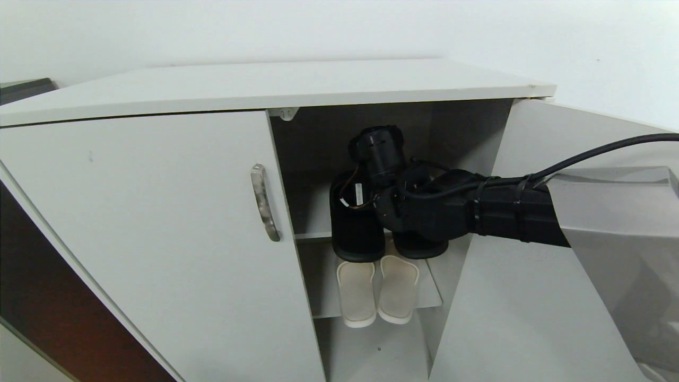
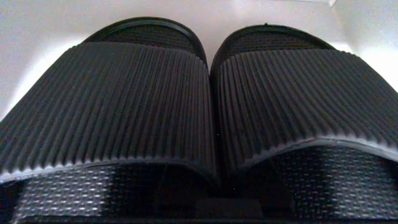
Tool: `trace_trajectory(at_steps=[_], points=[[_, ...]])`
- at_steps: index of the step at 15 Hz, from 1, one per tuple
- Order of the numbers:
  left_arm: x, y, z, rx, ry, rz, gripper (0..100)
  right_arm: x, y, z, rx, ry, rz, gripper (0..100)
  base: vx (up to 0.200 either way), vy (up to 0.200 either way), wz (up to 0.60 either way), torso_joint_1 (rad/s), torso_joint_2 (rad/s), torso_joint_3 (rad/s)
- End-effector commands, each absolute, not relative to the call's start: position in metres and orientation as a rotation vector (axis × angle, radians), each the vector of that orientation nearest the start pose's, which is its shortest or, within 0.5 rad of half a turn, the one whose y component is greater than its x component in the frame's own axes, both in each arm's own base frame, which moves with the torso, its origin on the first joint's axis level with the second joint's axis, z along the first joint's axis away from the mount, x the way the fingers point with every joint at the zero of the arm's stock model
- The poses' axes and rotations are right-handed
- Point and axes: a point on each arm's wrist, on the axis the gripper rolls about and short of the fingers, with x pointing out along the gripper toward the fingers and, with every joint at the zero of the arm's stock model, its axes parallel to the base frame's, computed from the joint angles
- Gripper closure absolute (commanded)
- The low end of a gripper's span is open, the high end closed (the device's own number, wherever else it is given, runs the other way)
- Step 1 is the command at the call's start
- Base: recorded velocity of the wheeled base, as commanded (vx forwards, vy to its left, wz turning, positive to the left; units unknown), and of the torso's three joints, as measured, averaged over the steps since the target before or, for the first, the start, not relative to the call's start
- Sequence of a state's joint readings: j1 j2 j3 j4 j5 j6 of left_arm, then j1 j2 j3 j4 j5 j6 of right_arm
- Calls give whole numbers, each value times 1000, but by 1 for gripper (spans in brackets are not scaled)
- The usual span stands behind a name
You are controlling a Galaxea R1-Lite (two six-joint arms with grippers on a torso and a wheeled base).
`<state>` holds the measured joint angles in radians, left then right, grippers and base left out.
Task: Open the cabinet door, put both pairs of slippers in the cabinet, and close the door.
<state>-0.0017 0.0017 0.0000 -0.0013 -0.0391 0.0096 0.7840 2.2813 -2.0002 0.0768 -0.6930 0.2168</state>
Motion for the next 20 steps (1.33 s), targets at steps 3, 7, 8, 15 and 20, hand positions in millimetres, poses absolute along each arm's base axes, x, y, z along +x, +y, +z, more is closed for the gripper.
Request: trace_trajectory(at_steps=[3, 7, 8, 15, 20], points=[[-23, -1, 76, 9, 0, -41, 100, 347, 326, 217, -27, 273, 60, 100, 0, 0, 0, 0, 0, 0], [-23, -1, 76, 9, 0, -40, 100, 347, 325, 218, -27, 273, 60, 0, 0, 0, 0, 0, 0, 0], [-23, -1, 76, 9, 0, -40, 100, 345, 325, 219, -28, 275, 61, 0, 0, 0, 0, 0, 0, 0], [-23, -1, 76, 9, 0, -40, 100, 311, 316, 240, -20, 274, 83, 0, 0, 0, 0, 0, 0, 0], [-23, -1, 76, 9, 0, -40, 100, 328, 320, 236, -9, 258, 68, 0, 0, 0, 0, 0, 0, 0]])
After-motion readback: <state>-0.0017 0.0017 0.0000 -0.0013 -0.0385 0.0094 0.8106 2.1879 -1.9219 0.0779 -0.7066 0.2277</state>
